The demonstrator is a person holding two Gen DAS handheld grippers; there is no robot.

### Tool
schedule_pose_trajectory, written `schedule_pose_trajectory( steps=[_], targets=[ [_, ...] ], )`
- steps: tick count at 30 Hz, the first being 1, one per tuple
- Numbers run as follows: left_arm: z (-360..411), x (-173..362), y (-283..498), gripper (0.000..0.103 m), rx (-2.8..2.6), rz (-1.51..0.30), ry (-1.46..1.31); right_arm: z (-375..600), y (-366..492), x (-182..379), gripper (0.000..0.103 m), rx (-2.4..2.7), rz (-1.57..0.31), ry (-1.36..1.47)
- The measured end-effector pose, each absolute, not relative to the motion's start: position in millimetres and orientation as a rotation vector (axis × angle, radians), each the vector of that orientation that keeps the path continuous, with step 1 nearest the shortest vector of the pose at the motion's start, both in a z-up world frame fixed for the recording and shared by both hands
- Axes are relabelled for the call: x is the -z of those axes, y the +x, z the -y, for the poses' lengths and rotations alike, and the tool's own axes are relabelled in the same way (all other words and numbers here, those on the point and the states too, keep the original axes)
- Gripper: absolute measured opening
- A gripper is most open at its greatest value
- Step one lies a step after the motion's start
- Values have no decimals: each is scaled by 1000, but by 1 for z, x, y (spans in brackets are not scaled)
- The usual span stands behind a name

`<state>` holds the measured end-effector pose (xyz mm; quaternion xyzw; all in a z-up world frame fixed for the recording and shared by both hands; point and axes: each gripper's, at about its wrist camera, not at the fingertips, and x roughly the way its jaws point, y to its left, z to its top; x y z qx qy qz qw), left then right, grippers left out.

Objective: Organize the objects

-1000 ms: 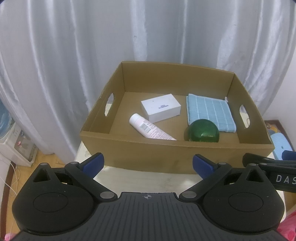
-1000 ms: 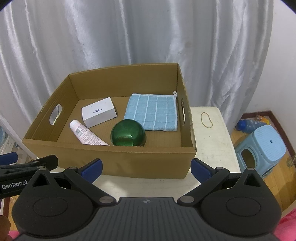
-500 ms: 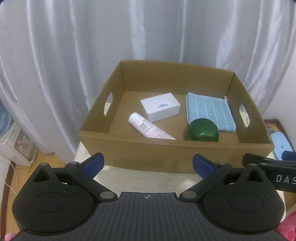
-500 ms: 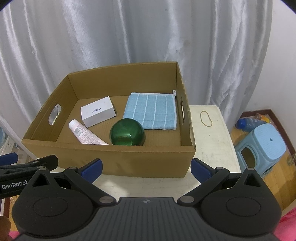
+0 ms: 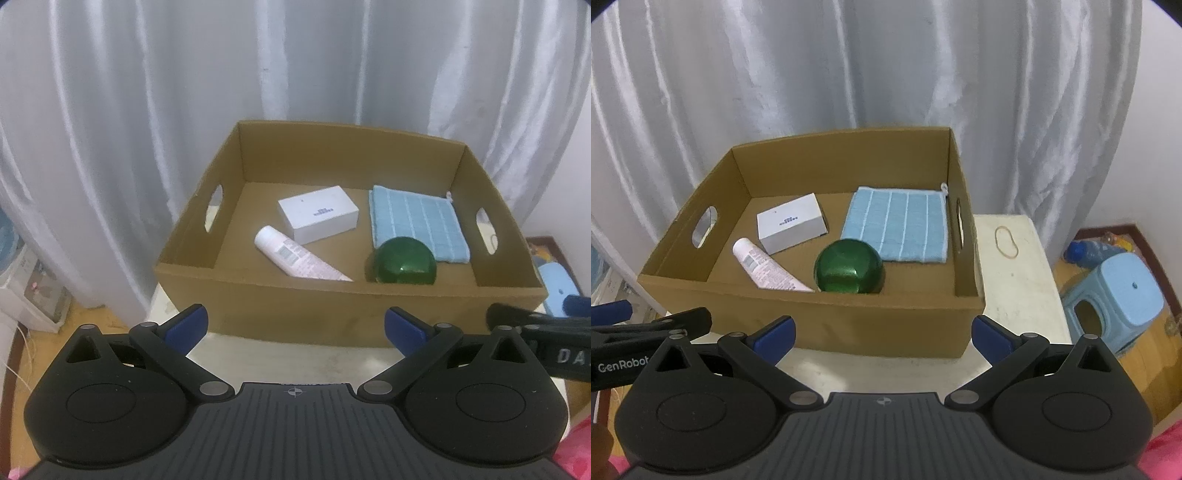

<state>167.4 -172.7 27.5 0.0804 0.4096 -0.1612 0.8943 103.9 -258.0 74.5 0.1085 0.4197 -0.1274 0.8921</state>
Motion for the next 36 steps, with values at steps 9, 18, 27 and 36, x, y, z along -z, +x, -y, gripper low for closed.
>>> schedule_pose_trajectory(
  steps=[9,18,27,36],
  targets=[
    [157,-36,198,102,334,-852,135,261,137,-91,103,175,-801,90],
    [151,-39,241,103,338,-856,131,249,197,-73,101,-2,-875,33],
    [152,-31,275,103,362,-876,123,254,249,-20,73,-20,-1113,62],
    [154,-23,292,103,379,-892,113,266,271,-4,69,8,-1164,112]
  ],
)
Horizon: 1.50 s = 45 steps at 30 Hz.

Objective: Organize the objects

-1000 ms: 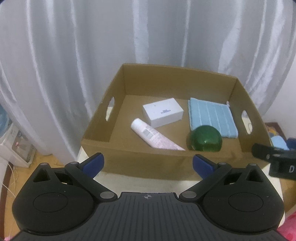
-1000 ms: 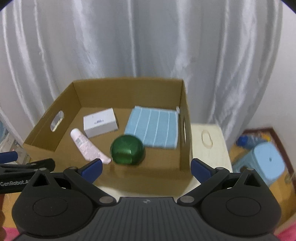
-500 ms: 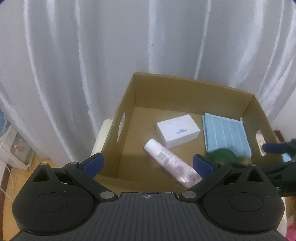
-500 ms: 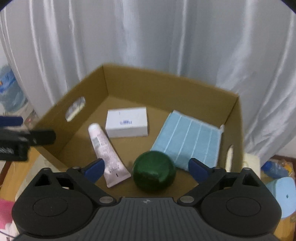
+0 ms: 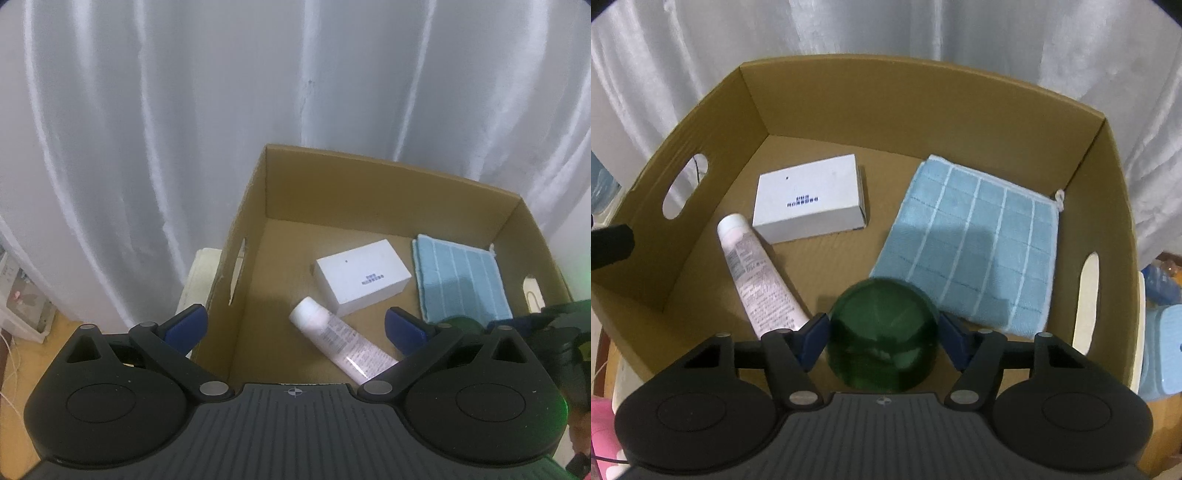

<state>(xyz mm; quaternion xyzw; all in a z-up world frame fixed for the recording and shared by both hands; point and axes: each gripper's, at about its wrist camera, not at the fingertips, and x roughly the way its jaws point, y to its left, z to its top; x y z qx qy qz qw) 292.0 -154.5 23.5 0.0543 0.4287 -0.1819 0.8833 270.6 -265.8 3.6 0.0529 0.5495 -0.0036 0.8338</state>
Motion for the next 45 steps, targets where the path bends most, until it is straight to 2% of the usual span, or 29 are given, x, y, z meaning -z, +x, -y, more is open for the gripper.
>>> schedule_pose_trajectory(
  steps=[14,35,42,45],
  targets=[
    [159,-19,301,103,399,-903,110,261,285,3,70,-3,-1154,67],
    [157,-28,293,103,389,-895,104,274,266,4,70,35,-1145,169],
    [145,-42,271,103,370,-877,99,273,224,-27,70,43,-1041,212],
    [143,-47,256,102,370,-868,109,269,196,-45,77,42,-988,220]
  ],
)
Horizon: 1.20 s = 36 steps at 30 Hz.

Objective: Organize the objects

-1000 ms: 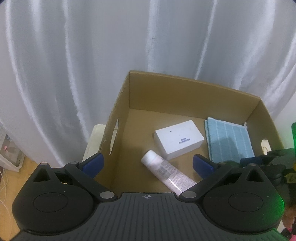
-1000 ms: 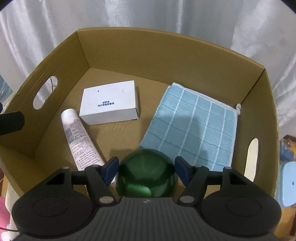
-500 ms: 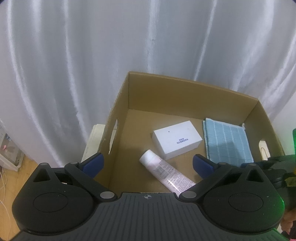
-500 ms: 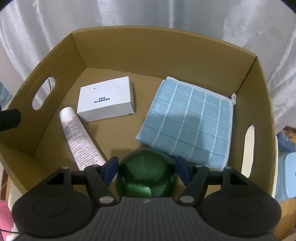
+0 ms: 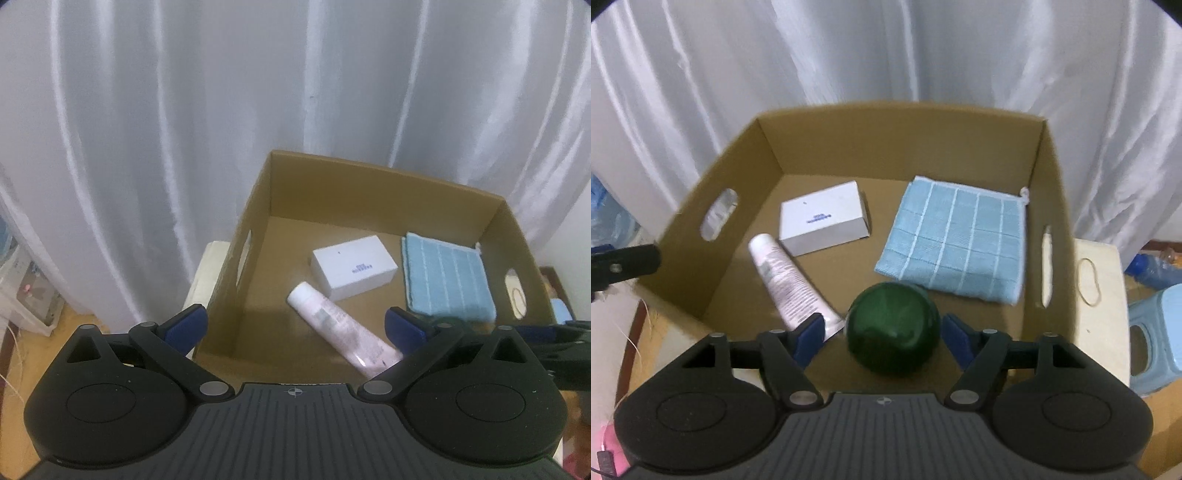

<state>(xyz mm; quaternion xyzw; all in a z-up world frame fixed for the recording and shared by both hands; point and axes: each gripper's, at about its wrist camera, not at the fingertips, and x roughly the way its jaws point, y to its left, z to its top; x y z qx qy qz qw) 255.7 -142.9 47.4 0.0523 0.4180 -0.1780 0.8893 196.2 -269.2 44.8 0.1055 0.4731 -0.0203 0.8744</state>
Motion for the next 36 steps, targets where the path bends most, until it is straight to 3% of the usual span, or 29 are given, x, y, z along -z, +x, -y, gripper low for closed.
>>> schedule_pose_trajectory(
  steps=[2,7,18,36],
  targets=[
    [142,-50,243,103,376,-866,118,267,178,-54,87,42,-956,231],
    [141,-49,212,103,409,-878,139,260,134,-69,97,30,-906,300],
    [149,-27,175,102,462,-952,158,250,88,-62,98,49,-922,347],
    [156,-22,174,103,463,-956,181,254,87,-58,98,78,-931,328]
  ],
)
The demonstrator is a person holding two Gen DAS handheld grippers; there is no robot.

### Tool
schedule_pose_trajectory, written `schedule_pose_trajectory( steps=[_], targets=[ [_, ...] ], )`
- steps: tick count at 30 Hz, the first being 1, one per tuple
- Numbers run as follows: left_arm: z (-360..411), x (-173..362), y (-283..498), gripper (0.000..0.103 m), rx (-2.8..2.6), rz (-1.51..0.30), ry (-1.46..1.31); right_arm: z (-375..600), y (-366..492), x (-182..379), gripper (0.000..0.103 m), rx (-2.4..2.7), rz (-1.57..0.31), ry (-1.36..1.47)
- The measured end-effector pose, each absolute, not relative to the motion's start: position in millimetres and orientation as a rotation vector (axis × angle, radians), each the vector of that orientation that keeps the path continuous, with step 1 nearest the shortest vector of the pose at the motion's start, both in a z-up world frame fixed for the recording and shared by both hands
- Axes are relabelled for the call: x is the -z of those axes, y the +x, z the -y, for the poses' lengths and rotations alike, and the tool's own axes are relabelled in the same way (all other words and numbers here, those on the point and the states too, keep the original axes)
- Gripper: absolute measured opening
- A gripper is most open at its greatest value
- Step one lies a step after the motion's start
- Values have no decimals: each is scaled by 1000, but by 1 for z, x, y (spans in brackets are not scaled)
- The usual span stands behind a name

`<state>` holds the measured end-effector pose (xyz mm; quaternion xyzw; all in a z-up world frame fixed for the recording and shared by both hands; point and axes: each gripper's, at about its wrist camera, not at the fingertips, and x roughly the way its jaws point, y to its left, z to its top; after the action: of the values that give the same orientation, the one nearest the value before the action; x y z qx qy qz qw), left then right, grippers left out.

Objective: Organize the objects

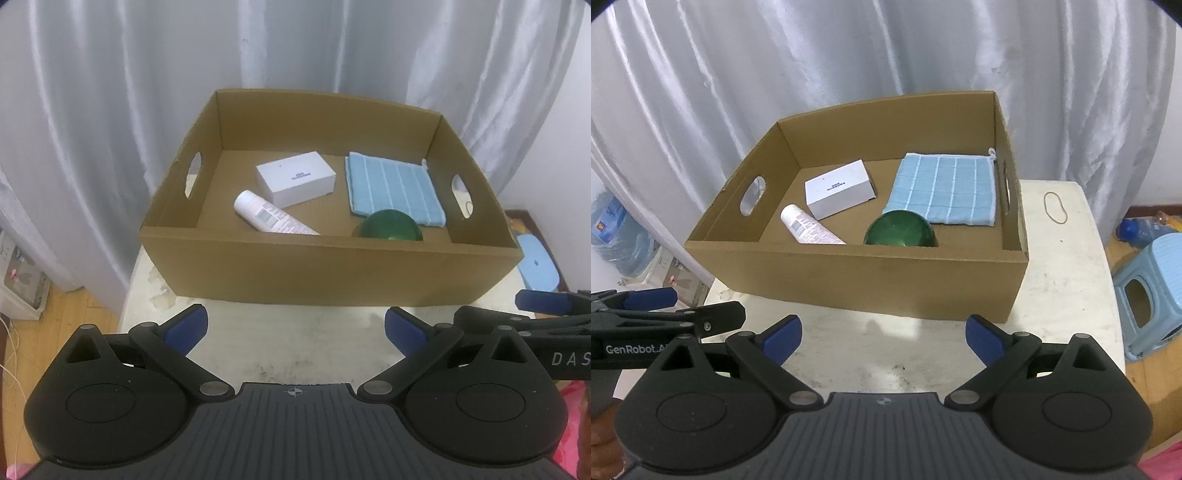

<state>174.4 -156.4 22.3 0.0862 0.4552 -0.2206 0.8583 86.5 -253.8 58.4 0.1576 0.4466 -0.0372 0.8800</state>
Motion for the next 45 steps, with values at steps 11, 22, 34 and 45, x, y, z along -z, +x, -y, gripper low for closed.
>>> schedule_pose_trajectory(
  steps=[11,22,34,45],
  targets=[
    [158,-20,177,102,463,-964,192,255,88,-55,98,86,-942,334],
    [158,-19,176,102,464,-967,196,255,88,-55,98,90,-947,335],
    [156,-18,177,102,470,-969,198,257,88,-53,98,96,-953,341],
    [156,-16,179,102,471,-976,199,257,89,-52,98,93,-955,345]
  ],
)
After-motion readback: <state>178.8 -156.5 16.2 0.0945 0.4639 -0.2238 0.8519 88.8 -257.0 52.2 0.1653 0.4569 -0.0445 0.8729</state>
